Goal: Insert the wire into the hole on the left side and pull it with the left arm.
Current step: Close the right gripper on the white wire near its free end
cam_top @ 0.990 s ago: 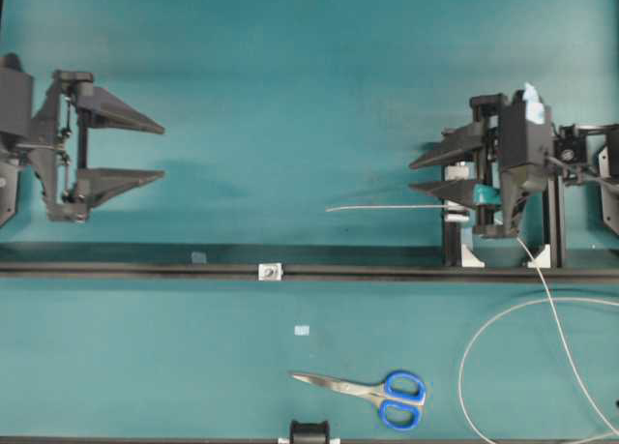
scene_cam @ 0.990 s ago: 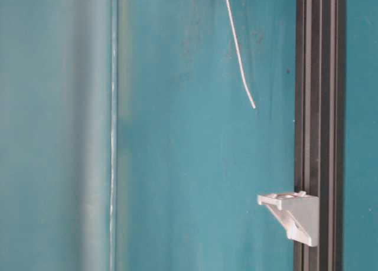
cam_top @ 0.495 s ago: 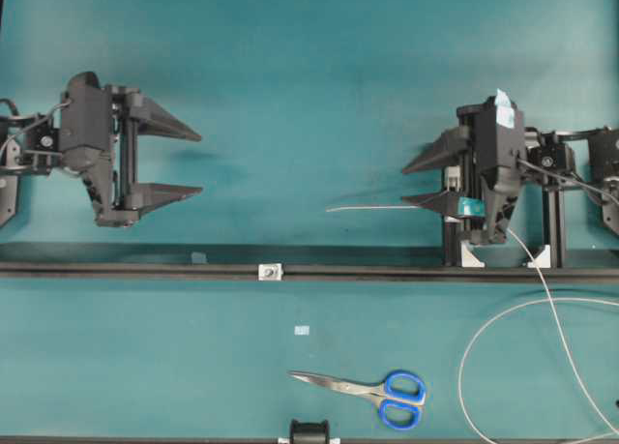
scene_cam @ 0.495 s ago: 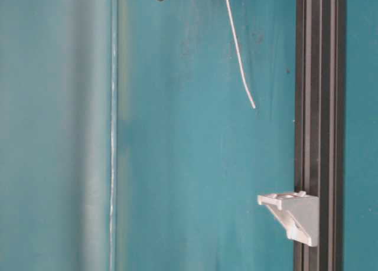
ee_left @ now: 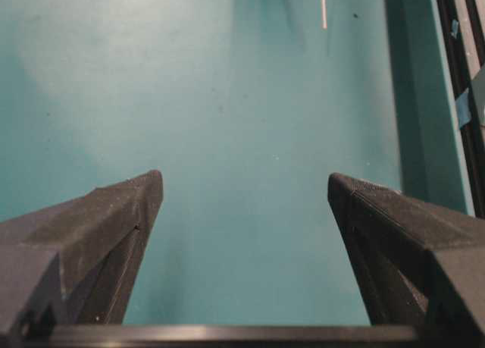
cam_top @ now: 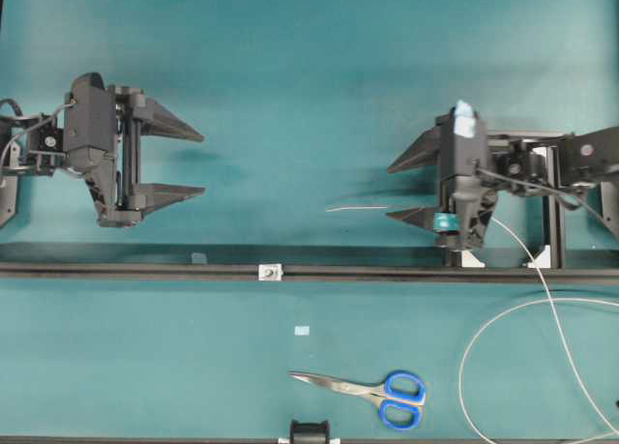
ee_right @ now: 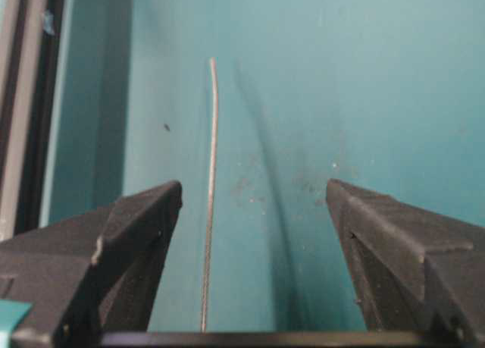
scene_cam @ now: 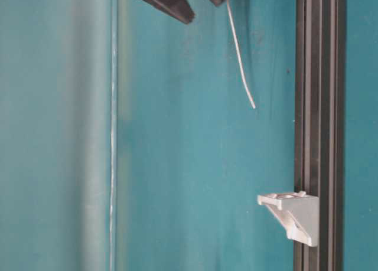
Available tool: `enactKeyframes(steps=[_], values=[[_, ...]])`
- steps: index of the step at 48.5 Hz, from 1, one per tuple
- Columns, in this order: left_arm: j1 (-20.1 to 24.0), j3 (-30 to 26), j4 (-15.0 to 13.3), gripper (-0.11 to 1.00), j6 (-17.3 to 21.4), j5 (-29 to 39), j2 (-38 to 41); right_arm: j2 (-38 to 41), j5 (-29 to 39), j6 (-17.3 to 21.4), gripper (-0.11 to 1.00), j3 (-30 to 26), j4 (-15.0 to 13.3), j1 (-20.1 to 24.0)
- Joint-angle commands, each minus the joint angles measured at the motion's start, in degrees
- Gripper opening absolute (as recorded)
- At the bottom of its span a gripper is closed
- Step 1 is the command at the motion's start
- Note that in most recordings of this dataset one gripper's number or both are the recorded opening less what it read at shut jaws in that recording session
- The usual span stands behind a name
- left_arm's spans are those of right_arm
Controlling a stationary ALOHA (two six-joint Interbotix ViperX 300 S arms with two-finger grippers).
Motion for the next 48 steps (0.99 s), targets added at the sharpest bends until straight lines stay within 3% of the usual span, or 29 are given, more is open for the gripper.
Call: enactKeyframes(steps=[1, 32, 36, 48], values=[[0.18, -0.44, 0.09, 0.72, 0.09, -0.62, -0.35, 0.44, 1.76, 0.18, 0.87, -2.37, -0.09, 0.18], [0.18, -0.35, 0.09, 0.72, 0.09, -0.62, -0.26, 4.83, 0.00, 0.18, 0.85, -5.62, 0.09, 0.18], [0.18, -0.35, 0.09, 0.72, 0.09, -0.62, -0.26, 5.10, 0.00, 0.18, 0.79, -5.71, 0.09, 0.18], [0.18, -0.35, 0.09, 0.72, 0.09, -0.62, -0.26, 5.10, 0.00, 0.18, 0.44, -5.71, 0.09, 0.18]])
